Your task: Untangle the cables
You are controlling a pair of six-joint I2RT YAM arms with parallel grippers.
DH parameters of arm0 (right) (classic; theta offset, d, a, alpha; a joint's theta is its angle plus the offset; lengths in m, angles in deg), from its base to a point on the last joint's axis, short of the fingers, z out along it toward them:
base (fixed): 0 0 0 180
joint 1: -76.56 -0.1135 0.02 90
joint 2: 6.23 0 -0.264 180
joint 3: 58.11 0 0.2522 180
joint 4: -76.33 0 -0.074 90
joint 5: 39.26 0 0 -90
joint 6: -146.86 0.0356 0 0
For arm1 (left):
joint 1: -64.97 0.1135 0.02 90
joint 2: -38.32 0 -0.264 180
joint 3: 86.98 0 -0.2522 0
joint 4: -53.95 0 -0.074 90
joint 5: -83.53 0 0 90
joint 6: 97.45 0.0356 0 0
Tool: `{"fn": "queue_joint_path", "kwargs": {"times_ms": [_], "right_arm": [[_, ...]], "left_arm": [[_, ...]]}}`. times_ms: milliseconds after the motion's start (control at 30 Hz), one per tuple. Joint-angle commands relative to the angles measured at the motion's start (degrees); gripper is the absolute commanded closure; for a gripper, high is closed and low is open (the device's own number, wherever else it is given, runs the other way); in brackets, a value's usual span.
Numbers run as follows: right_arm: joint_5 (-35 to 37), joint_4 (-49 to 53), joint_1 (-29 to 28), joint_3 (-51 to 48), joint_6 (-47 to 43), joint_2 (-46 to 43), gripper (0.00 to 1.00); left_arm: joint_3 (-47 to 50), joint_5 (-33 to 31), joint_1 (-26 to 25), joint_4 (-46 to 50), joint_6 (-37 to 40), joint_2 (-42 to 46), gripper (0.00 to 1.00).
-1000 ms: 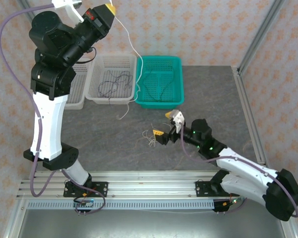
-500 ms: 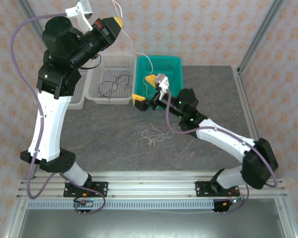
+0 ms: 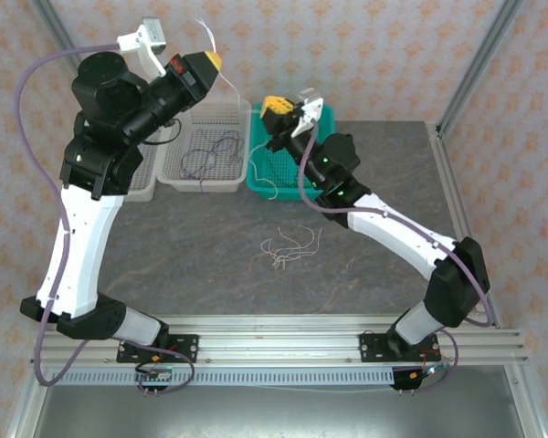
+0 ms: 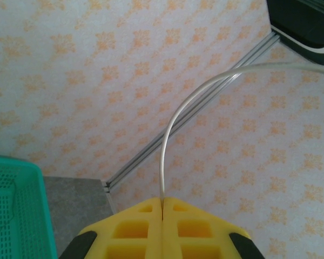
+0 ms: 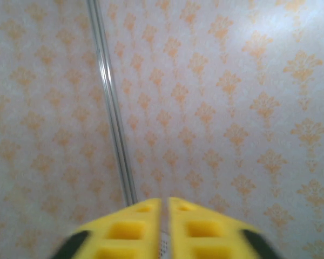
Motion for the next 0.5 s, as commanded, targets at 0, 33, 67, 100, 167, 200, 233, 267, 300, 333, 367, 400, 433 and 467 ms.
{"fn": "queue_joint_path", "kwargs": {"times_ms": [0,33,67,100,167,200,233,267,300,333,367,400,433,467], "right_arm": [[-3.2,-0.9,1.0,4.1,3.7,0.4,1.0],[-5.0,-0.2,1.0,4.9,3.6,0.5,1.0],[-6.3,0.5,1.0,5.5,3.7,0.4,1.0],[-6.8,0.7,1.0,5.5,3.9,0.3,1.0],[-6.7,0.2,1.0,5.3,4.8,0.2,1.0],[-6.9,0.0,1.0,5.0,4.8,0.0,1.0],[-7.2,0.0,1.0,4.8,4.8,-0.3,1.0],[-7.4,0.1,1.0,4.7,4.8,-0.4,1.0],[-7.7,0.5,1.0,4.7,4.7,-0.7,1.0],[-8.0,1.2,0.9,4.7,4.7,-1.2,1.0],[-8.3,1.7,1.0,4.8,4.4,-1.7,1.0],[-8.7,2.7,1.0,4.8,4.0,-2.0,1.0],[-9.1,4.0,1.0,4.8,3.5,-2.4,1.0],[-10.3,5.1,1.0,4.8,3.1,-2.7,1.0]], "left_arm": [[6.2,0.5,-0.3,-2.9,-0.2,4.4,1.0],[8.7,0.2,-0.3,-3.1,0.1,5.8,1.0],[11.2,-0.2,-0.4,-3.2,0.5,7.2,1.0],[13.4,-0.9,-0.4,-3.0,0.7,8.4,1.0],[18.2,-1.8,-0.4,-3.7,0.6,11.1,1.0],[20.8,-1.8,-0.4,-4.2,0.3,12.4,1.0],[23.0,-1.7,-0.3,-4.5,-0.2,13.4,1.0],[24.4,-1.5,-0.4,-4.7,-0.3,14.1,1.0],[25.8,-1.2,-0.3,-4.6,-0.4,14.7,1.0],[26.8,-1.1,-0.4,-4.1,-0.4,15.1,1.0],[27.4,-0.8,-0.3,-3.8,-0.3,15.3,1.0],[28.0,-0.6,-0.4,-3.4,-0.1,15.6,1.0],[28.7,-0.4,-0.4,-3.0,0.1,16.0,1.0],[29.2,-0.4,-0.4,-3.1,0.0,16.4,1.0]]}}
